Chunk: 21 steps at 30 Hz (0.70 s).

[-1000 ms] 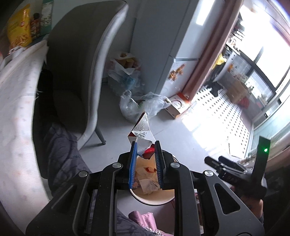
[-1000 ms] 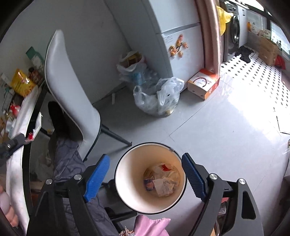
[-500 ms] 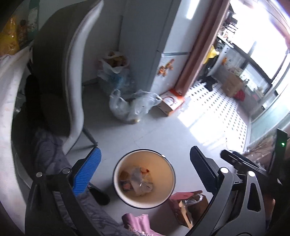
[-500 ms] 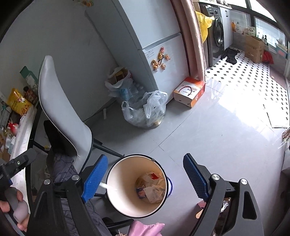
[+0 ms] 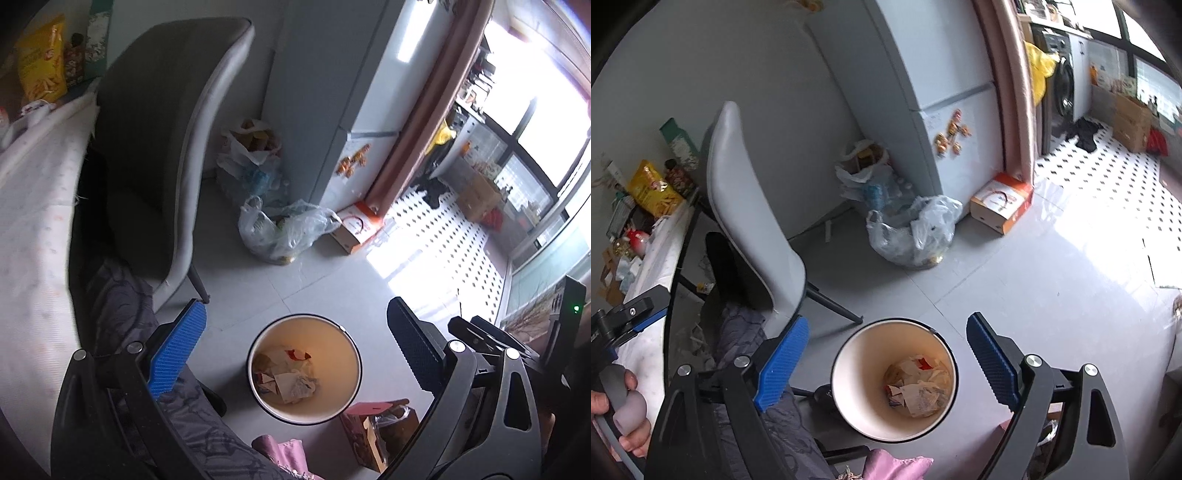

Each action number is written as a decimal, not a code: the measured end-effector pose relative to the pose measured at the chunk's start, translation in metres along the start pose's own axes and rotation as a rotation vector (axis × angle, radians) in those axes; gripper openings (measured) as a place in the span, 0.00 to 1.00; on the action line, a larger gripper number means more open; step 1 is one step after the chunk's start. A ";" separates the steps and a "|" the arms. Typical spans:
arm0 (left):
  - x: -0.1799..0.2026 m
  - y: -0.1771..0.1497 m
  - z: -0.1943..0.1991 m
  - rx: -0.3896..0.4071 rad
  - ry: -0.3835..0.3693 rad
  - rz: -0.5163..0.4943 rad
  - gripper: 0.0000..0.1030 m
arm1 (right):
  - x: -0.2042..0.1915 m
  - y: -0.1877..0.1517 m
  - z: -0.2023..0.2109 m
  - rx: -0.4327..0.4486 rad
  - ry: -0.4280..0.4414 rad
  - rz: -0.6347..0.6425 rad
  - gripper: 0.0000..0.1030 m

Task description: Collect trash

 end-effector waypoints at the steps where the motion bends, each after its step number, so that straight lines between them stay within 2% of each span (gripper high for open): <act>1: -0.004 0.001 0.007 0.011 0.008 0.006 0.94 | -0.003 0.002 0.003 0.002 0.005 0.006 0.84; 5: -0.023 0.005 0.033 0.054 0.008 0.045 0.94 | -0.024 0.008 0.014 0.004 0.016 0.024 0.93; 11: -0.049 0.006 0.072 0.114 0.033 0.077 0.94 | -0.066 0.019 0.041 0.048 -0.008 0.096 0.93; 21: -0.094 -0.002 0.143 0.207 0.078 0.118 0.94 | -0.124 0.018 0.079 0.090 0.023 0.142 0.93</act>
Point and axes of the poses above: each gripper's, at about its wrist camera, not at the fingertips, and z roughly against the way its jaws point, x to its right, y to its top, the point moved 2 cm from there along -z, roughly the way its jaws point, and after that the axes turned 1 degree about -x, right-handed, at the moved point
